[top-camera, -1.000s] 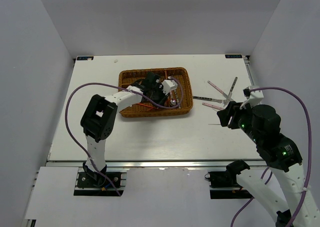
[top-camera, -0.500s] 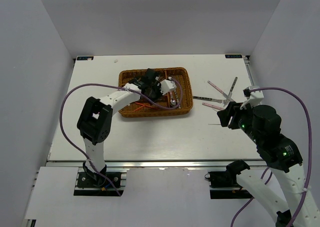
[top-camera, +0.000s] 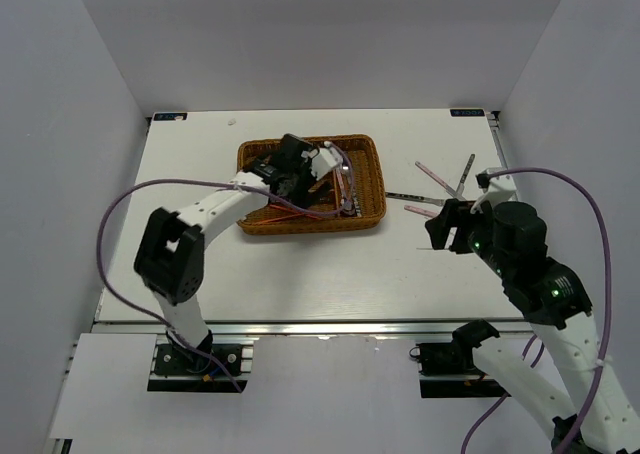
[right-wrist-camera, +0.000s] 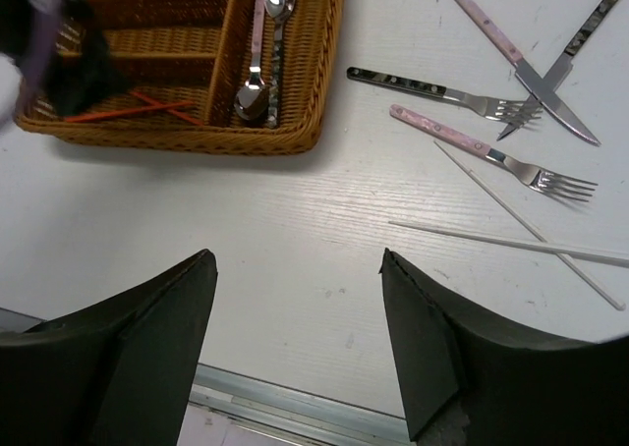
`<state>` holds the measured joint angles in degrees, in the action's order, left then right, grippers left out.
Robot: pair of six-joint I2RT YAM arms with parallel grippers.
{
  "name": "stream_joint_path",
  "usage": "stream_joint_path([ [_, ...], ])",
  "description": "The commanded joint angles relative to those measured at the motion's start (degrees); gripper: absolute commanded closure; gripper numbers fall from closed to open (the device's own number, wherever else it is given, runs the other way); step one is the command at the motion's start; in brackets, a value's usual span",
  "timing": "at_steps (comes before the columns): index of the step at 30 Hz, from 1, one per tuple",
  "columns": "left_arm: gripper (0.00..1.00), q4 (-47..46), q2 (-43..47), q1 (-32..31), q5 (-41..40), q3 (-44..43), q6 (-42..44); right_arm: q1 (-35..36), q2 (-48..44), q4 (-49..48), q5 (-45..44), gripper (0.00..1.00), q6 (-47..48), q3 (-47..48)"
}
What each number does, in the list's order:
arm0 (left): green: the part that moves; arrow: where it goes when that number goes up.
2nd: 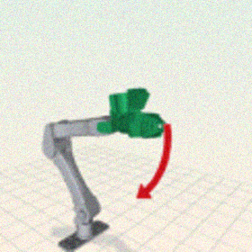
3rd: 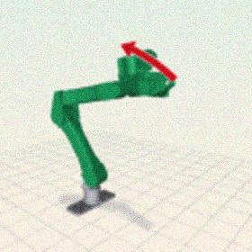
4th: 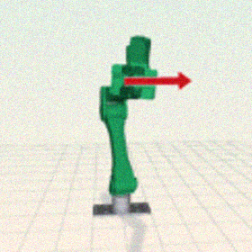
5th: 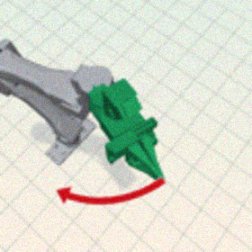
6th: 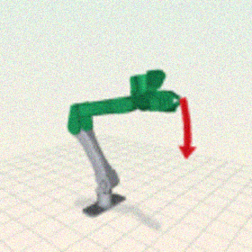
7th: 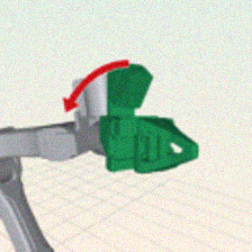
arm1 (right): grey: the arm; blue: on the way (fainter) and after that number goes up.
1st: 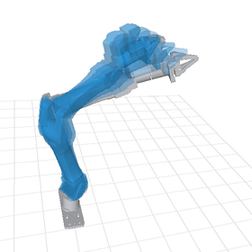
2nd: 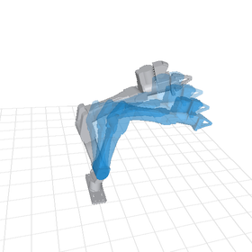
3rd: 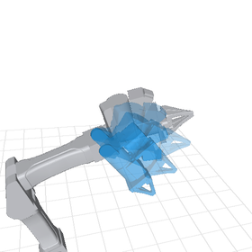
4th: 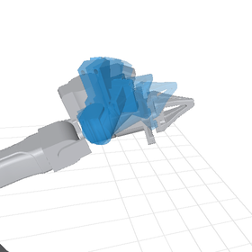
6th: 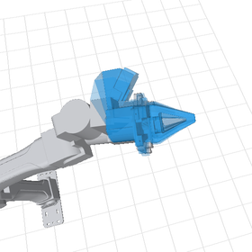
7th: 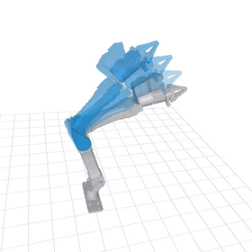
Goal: Sort the eating utensils into containers
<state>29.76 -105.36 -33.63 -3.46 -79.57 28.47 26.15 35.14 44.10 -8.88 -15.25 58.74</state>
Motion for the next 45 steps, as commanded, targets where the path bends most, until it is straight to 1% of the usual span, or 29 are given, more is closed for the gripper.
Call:
stream_joint_path([
  [1,0.02,-7.61,13.4,-0.74,-2.08,-2.34,-6.92,-0.14,3.35,-4.02,-0.7,0.26,-2.06,-1.61],
  [3,0.02,-9.53,16.66,-0.83,-2.59,-2.34,-11.73,-0.05,5.02,-5.42,-2.09,0.16,-3.29,-2.49],
  [4,0.02,-10.07,18.16,-0.83,-5.65,-2.43,-13.94,-0.14,5.64,-7.16,-3.41,0.11,-4.6,-3.8],
  [6,0.02,-9.64,22.82,-0.83,-11.62,-2.34,-24.21,-0.14,8.44,-8.84,-8.06,0.11,-5.84,-5.21],
  [7,0.02,-8.5,24.31,-0.83,-18.96,-2.34,-27.47,-0.22,9.85,-9.9,-9.47,0.11,-7.15,-6.17],
  [8,0.02,-6.57,27.2,-0.83,-21.91,-2.08,-35.16,-0.66,12.91,-10.52,-11.14,0.11,-7.86,-6.53],
  [10,0.02,-1.74,30.72,-0.83,-27.62,1.06,-41.44,-2.15,16.0,-11.66,-11.85,0.11,-9.36,-7.06],
  [11,0.02,0.54,32.57,-0.83,-32.35,2.48,-44.96,-4.77,17.58,-12.8,-11.68,0.1,-10.67,-7.41],
  [12,0.02,3.44,36.76,-0.74,-33.09,4.23,-48.91,-6.27,20.56,-13.07,-11.42,0.11,-11.38,-7.33],
  [14,0.02,5.74,41.27,-0.74,-32.06,10.29,-50.0,-11.18,23.47,-15.17,-10.2,0.11,-10.08,-7.33],
  [15,0.02,7.58,45.99,-0.83,-31.7,12.4,-50.18,-12.43,26.36,-15.44,-9.93,0.11,-8.94,-7.06],
  [16,0.02,8.29,48.38,-0.83,-31.69,17.21,-50.26,-13.75,27.78,-15.79,-9.84,0.11,-7.88,-6.63],
  [18,0.02,9.17,55.74,-0.83,-35.28,22.68,-52.02,-17.09,32.0,-15.97,-8.79,0.11,-5.68,-4.43],
  [20,0.02,7.61,60.51,-0.83,-40.01,31.0,-53.95,-19.98,36.38,-15.36,-7.91,0.11,-5.76,-1.54],
  [23,0.02,5.14,67.12,-0.74,-40.48,37.37,-54.48,-22.36,41.39,-15.97,-4.48,0.11,-6.28,0.93],
  [25,0.02,6.45,67.57,-0.83,-40.56,35.98,-54.92,-23.33,43.69,-16.59,-3.86,0.11,-7.6,3.21],
  [27,0.02,4.88,67.57,-0.83,-40.57,37.11,-53.35,-24.74,46.86,-16.58,-5.26,0.11,-10.31,5.49],
  [31,0.02,5.58,63.36,-0.83,-37.59,36.85,-53.17,-28.43,51.6,-19.75,-5.45,0.11,-11.48,7.52],
  [32,0.02,5.4,62.83,-0.91,-37.41,36.94,-53.17,-29.13,54.75,-19.66,-4.75,0.12,-10.95,8.75],
  [33,0.02,5.57,62.47,-0.91,-37.4,36.94,-53.17,-29.66,56.52,-20.01,-3.69,0.16,-9.82,10.06],
  [34,0.02,5.57,62.3,-0.91,-37.58,37.03,-53.25,-30.71,58.71,-19.41,-2.73,0.18,-7.37,14.08],
  [35,0.02,5.57,62.12,-0.91,-37.49,37.12,-53.34,-31.24,63.78,-18.01,-3.06,0.2,-6.82,17.08],
  [36,0.02,5.49,62.21,-0.91,-37.41,37.29,-53.43,-31.77,66.44,-16.34,-3.16,0.27,-6.21,20.24],
  [37,0.02,5.31,62.47,-0.91,-36.8,37.29,-53.43,-32.65,71.34,-14.06,-3.24,0.3,-5.07,26.02],
  [38,0.02,5.14,62.64,-1.09,-36.44,37.38,-53.34,-33.0,73.82,-13.34,-3.24,0.32,-4.88,28.51],
  [39,0.02,4.87,62.73,-1.18,-35.92,37.64,-53.25,-33.44,75.85,-12.9,-2.81,0.39,-4.62,30.88],
  [40,0.02,4.61,62.73,-1.26,-34.95,37.82,-52.91,-33.53,80.05,-12.03,-2.98,0.41,-4.36,35.78],
  [43,0.02,4.34,61.95,-1.44,-34.16,37.82,-52.73,-33.62,86.74,-10.17,-4.21,0.44,-4.0,42.84],
  [45,0.02,3.99,60.98,-1.62,-32.93,37.82,-52.47,-33.62,91.4,-8.43,-4.12,0.44,-3.04,50.03],
])
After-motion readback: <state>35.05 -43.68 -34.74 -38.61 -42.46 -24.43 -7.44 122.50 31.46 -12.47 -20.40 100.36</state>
